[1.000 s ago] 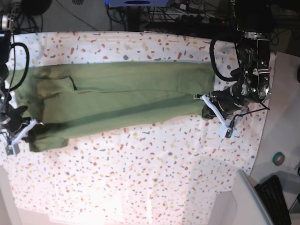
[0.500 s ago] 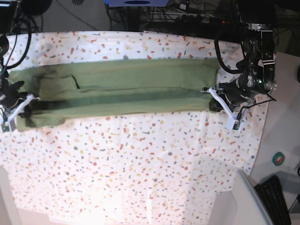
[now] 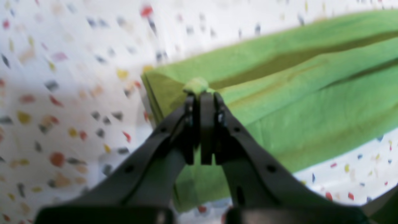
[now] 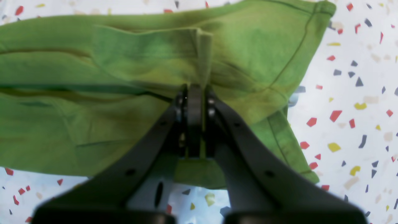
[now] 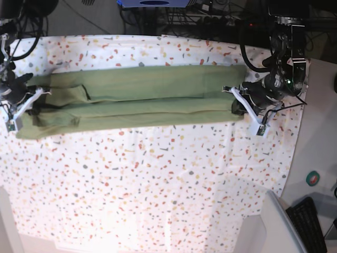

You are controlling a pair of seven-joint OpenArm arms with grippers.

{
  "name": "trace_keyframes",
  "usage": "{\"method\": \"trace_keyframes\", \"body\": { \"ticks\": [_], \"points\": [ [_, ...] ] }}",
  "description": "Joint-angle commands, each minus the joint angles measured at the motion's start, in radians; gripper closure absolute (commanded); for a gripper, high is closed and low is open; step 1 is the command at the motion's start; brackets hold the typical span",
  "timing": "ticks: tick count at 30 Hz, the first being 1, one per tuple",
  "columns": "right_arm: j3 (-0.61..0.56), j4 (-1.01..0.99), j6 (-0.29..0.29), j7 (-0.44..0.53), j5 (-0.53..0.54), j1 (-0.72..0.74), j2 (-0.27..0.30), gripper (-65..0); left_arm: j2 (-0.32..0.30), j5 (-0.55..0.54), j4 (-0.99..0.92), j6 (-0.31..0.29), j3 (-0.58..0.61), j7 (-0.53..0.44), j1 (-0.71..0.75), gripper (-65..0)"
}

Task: Layout the t-shirt on the table in an organized manner, then fold the t-shirt properly
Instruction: 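Hold the folded shirt ends with both grippers and pull them apart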

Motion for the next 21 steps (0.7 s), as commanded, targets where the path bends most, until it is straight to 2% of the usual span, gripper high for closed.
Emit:
{"method": "trace_keyframes", "body": {
  "ticks": [1,21],
  "points": [
    [0.009,0.016,-0.001,0.022,0.005,0.012,0.018,0.0,-0.01,-0.008,0.018,-0.004,-0.003,-0.018,-0.007,0.0],
    [0.009,0.03,-0.001,0.022,0.005,0.006,0.019,0.0,-0.016,-0.01,0.023,-0.004,-0.004,-0.015,0.008,0.0]
  ]
}}
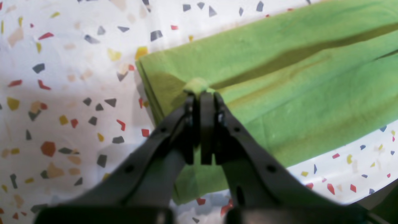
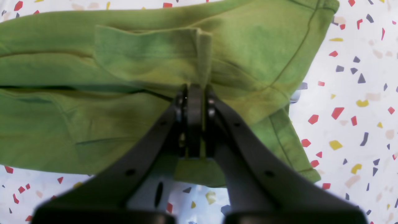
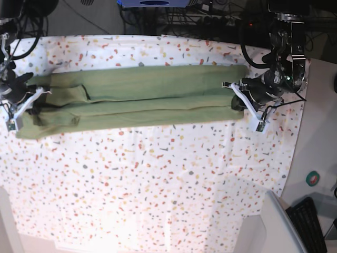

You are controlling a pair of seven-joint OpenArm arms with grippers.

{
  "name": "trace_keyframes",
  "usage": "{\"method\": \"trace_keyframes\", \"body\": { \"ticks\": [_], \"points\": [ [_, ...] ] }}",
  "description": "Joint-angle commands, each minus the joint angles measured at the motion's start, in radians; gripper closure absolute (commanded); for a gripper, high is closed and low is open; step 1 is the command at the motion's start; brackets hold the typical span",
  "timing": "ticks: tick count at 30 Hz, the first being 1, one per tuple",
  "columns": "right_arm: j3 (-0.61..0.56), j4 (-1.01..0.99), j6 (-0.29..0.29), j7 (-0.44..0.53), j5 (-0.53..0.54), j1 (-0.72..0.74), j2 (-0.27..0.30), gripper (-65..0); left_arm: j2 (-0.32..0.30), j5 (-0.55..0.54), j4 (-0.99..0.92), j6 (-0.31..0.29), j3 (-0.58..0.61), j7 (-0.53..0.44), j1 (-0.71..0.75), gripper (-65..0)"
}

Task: Layout the t-shirt on the table in an organized manner, then fold the t-shirt properly
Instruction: 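Hold the folded shirt ends with both grippers and pull them apart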

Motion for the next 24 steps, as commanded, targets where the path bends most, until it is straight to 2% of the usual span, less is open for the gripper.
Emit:
{"method": "trace_keyframes", "body": {
  "ticks": [1,8,13,21,24],
  "points": [
    [0.008,0.032,-0.001,0.022,0.006,0.009,0.02,0.0,-0.013,-0.011,0.024,-0.004,-0.006,-0.013,-0.009,0.0],
    [0.01,0.101,-0.001,0.018,0.006,0.008,0.02,0.0,-0.013,-0.011,0.084,-0.004,-0.007,-0.012,-0.009,0.0],
    [0.051,0.147,-0.001,-0.076,0.006,0.008,0.02,0.0,-0.01,-0.011,0.127,-0.006,-0.018,0.096,-0.012,0.0],
    [0.078,0.133,0.001,-0.077,0.008,-0.034,0.017,0.0,-0.01,-0.01,0.136,-0.006,-0.009,0.094,0.02,0.0],
    [0.079,0.098,0.001,-0.076,0.008,-0.029,0.0,0.0,-0.008,-0.005,0.118,-0.006,-0.007,0.093,0.022,0.0]
  ]
}}
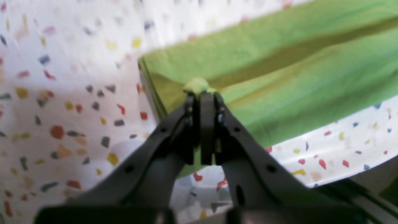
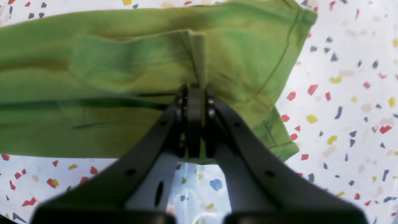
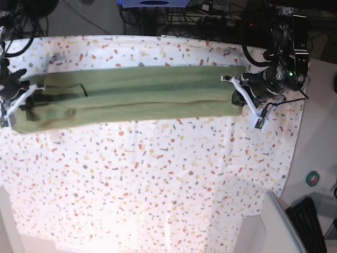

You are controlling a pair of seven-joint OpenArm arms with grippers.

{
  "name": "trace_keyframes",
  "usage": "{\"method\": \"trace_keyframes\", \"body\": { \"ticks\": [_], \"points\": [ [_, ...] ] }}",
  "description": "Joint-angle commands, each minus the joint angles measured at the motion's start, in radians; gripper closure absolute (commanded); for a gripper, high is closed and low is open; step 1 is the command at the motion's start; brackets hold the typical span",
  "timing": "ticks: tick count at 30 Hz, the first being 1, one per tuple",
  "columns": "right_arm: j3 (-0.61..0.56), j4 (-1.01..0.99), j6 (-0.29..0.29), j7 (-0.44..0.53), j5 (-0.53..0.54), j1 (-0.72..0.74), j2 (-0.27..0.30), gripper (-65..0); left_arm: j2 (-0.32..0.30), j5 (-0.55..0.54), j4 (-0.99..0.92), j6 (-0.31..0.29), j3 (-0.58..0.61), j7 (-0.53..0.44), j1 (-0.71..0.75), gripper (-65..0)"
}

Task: Layout the t-shirt on the table in an organized manner, then fold the t-shirt properly
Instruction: 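Hold the folded shirt ends with both grippers and pull them apart, then release and regrasp the shirt ends with both grippers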

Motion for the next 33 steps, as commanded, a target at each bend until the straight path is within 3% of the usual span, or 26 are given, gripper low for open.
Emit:
{"method": "trace_keyframes", "body": {
  "ticks": [1,27,30,33],
  "points": [
    [0.007,0.007,0.001,0.021,0.01,0.014,0.016,0.0,-0.009,-0.007,0.004,-0.005,-0.003,-0.019,-0.017,0.0],
    [0.009,-0.089,0.001,0.015,0.01,0.031,0.015,-0.5,-0.006,-0.011,-0.008,-0.005,0.0,-0.011,0.037,0.0],
    [0.009,-0.085,0.001,0.015,0.01,0.03,0.015,-18.5,-0.006,-0.011,-0.007,-0.005,-0.002,-0.011,0.046,0.0],
    [0.024,-0.085,-0.001,0.013,0.01,0.034,0.015,-27.3,-0.006,-0.011,-0.001,-0.005,-0.002,-0.011,0.049,-1.6]
  ]
}}
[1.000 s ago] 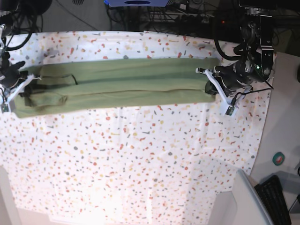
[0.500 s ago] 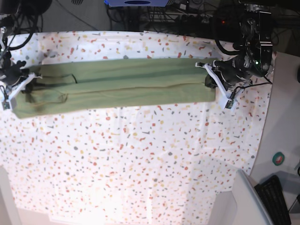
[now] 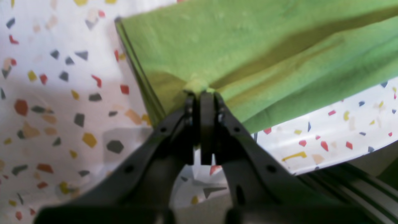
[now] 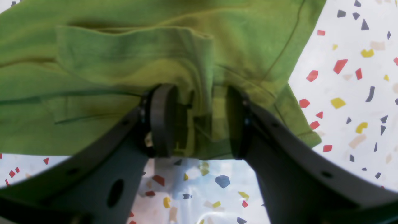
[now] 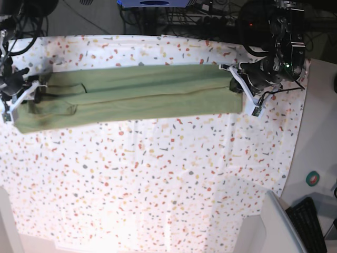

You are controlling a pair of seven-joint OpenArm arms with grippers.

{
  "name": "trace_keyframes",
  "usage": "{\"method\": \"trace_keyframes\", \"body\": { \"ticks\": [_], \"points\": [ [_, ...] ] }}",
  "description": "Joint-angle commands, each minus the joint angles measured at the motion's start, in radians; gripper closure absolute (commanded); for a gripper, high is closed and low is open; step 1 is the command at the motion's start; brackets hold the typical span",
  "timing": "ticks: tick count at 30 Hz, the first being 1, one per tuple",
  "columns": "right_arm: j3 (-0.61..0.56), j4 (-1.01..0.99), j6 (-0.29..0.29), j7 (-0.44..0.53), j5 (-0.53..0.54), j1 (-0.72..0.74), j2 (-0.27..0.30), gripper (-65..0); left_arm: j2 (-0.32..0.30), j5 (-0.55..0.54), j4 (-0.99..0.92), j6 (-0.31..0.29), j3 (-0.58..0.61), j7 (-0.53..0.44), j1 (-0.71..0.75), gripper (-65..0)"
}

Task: Layout the t-shirt on the table in an organized manner, then fold the t-shirt properly
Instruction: 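Release and regrasp the shirt ends with both grippers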

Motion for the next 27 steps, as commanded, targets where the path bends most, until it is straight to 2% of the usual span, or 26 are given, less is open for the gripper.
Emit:
{"method": "trace_keyframes", "body": {
  "ticks": [1,7,12,15,17,20,21,22,23,24,25,26,27],
  "points": [
    [0.032,0.019,-0.001,0.013,0.005,0.011,0.02,-27.9,-0.01,-0.007,0.021,0.0,-0.004,-0.011,-0.007,-5.3],
    [0.089,0.011,-0.001,-0.067,0.004,0.063,0.02,-27.8,-0.015,-0.007,0.024,0.0,-0.014,-0.011,-0.007,-22.1],
    [0.089,-0.073,-0.001,-0.067,0.001,0.136,0.04,-27.8,-0.013,-0.007,0.099,0.0,-0.016,-0.011,-0.007,-30.9],
    [0.097,-0.119,-0.001,-0.068,-0.076,0.178,0.046,-27.8,-0.012,-0.007,0.145,0.0,-0.018,-0.011,0.007,-33.2],
    [0.098,-0.085,-0.001,-0.068,-0.126,0.176,0.043,-27.8,-0.008,-0.008,0.165,0.0,-0.018,-0.011,0.011,-32.1],
    [0.157,0.088,0.003,-0.062,-0.126,0.098,0.003,-27.8,-0.002,-0.008,0.164,0.0,-0.018,-0.019,0.036,-29.5],
    [0.17,0.151,0.006,-0.062,-0.126,0.073,-0.024,-27.6,0.007,-0.008,0.162,0.0,-0.018,-0.02,0.039,-25.3],
    [0.173,0.206,0.006,-0.062,-0.126,0.049,-0.055,-26.7,0.018,-0.008,0.162,0.0,-0.018,-0.02,0.039,-17.8],
    [0.172,0.248,0.006,-0.062,-0.126,0.03,-0.073,-23.6,0.031,-0.007,0.161,0.0,-0.018,-0.026,0.039,-6.7],
    [0.17,0.257,0.007,-0.061,-0.126,0.023,-0.086,-18.9,0.042,-0.005,0.155,0.0,-0.018,-0.043,0.039,0.0],
    [0.17,0.255,0.007,-0.061,-0.126,0.024,-0.096,-12.9,0.054,-0.005,0.145,0.0,-0.016,-0.066,0.039,0.0],
    [0.17,0.238,0.007,-0.061,-0.126,0.034,-0.103,-4.1,0.07,-0.004,0.128,0.001,-0.011,-0.095,0.037,0.0],
    [0.17,0.212,0.007,-0.061,-0.126,0.046,-0.109,0.0,0.081,0.0,0.107,0.001,-0.007,-0.114,0.031,0.0]
  ]
}}
